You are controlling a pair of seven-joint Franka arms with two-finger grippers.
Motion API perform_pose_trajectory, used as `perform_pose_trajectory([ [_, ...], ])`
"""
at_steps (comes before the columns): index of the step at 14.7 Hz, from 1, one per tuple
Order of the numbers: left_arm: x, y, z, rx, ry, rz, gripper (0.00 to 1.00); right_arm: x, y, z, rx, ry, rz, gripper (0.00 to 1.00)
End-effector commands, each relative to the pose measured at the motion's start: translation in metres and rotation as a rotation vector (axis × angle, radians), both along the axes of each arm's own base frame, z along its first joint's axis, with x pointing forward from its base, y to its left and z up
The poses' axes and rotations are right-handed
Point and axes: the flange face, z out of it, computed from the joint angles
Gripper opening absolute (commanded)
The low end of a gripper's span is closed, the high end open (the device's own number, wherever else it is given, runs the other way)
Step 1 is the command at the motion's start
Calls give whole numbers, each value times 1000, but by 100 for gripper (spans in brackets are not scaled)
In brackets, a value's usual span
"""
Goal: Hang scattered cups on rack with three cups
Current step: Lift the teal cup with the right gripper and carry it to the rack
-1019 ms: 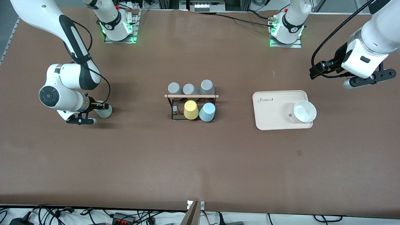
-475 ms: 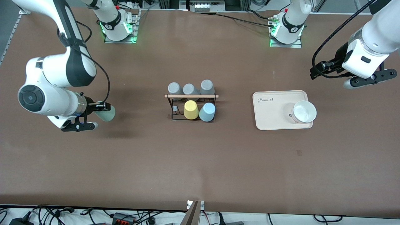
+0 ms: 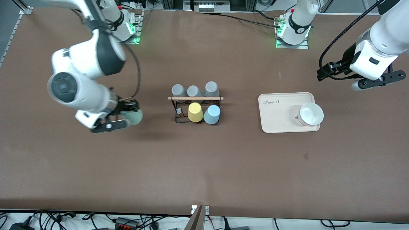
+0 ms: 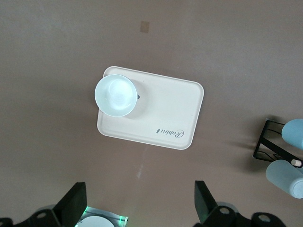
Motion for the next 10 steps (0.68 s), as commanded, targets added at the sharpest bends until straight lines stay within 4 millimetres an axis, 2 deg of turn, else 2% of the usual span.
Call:
perform_pose_trajectory([
  [1, -6, 4, 7, 6, -1, -10, 100, 10, 31, 5, 7, -19, -66, 19],
  [3, -6, 4, 7, 6, -1, -10, 100, 4, 53, 8, 9, -31, -117, 19],
  [5, -6, 5, 7, 7, 0, -9, 100, -4, 84, 1, 5, -41, -192, 19],
  [10, -6, 6, 7, 7, 0, -7, 100, -27, 135, -22, -24, -26, -320, 19],
])
